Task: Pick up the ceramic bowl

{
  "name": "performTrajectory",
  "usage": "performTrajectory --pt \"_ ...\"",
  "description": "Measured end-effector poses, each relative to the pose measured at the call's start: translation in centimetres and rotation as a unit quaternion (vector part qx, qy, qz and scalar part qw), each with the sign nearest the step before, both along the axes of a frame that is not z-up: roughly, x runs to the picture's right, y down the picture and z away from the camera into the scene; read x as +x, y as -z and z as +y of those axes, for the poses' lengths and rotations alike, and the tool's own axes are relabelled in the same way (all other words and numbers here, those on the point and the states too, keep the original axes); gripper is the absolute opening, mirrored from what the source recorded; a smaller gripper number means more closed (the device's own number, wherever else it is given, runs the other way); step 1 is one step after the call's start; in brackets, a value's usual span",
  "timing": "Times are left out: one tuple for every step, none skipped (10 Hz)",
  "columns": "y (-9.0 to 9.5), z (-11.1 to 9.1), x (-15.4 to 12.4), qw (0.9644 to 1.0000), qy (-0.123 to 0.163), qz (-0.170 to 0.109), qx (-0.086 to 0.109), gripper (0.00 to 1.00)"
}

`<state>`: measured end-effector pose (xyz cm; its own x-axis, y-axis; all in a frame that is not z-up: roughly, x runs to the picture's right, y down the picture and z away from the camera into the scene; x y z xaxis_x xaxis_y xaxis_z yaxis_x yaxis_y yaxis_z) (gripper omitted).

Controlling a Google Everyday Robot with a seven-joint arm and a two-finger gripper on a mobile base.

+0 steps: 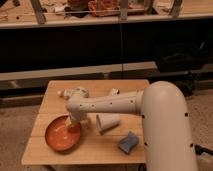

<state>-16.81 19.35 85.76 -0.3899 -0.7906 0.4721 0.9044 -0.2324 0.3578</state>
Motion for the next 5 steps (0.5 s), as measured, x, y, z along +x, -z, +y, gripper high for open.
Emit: performTrajectory --pt "-0.04 0.02 0.02 1.0000 -0.002 0.000 0.000 0.76" --pt "-0.09 0.08 0.06 1.0000 -0.002 0.001 0.000 0.69" --pt "-0.21 -0.05 0.17 1.0000 -0.002 0.002 0.003 0.58" --pt "-0.28 -0.04 0.33 1.0000 -0.004 0.003 0.003 0.47" --pt "-0.26 0.00 0.32 1.0000 -0.005 0.003 0.003 0.38"
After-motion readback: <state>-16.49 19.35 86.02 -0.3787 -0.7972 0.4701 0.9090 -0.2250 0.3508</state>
